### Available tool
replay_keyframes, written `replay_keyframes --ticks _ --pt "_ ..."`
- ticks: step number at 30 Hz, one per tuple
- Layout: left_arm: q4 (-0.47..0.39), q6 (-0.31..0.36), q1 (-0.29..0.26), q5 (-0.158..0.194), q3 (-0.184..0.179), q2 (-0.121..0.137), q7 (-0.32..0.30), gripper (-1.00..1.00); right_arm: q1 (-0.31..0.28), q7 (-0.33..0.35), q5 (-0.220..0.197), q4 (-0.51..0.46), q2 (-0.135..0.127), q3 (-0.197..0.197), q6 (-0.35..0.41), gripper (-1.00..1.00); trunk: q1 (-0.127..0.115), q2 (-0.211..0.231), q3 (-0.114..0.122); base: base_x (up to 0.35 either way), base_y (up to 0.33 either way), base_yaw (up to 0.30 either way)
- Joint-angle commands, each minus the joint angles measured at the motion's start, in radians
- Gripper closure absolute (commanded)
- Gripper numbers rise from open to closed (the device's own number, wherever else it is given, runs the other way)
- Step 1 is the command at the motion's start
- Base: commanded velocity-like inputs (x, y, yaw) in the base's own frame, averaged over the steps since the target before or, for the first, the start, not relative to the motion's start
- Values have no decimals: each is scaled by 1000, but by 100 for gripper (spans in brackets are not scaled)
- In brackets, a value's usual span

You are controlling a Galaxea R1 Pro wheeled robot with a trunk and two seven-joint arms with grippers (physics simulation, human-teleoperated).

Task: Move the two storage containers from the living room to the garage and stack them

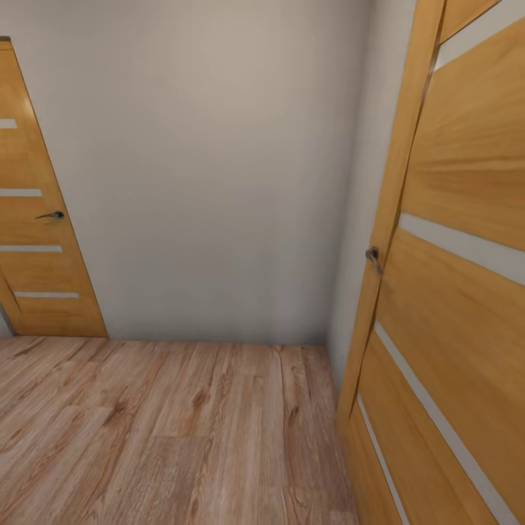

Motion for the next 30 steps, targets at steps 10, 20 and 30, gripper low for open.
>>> replay_keyframes --ticks 10,20,30 --pt "-1 0 0 10 2 0 -2 -100 -1 -1 -9 2 0 8 -2 -100 0 0 -1 300 0 0" --pt "-1 -1 0 10 2 1 -1 -100 -1 -1 -9 2 0 8 -2 -100 0 0 -1 319 0 0" --pt "-1 -2 0 10 2 1 -1 -100 -1 -1 -9 2 0 9 -2 -100 0 0 -1 308 0 0"
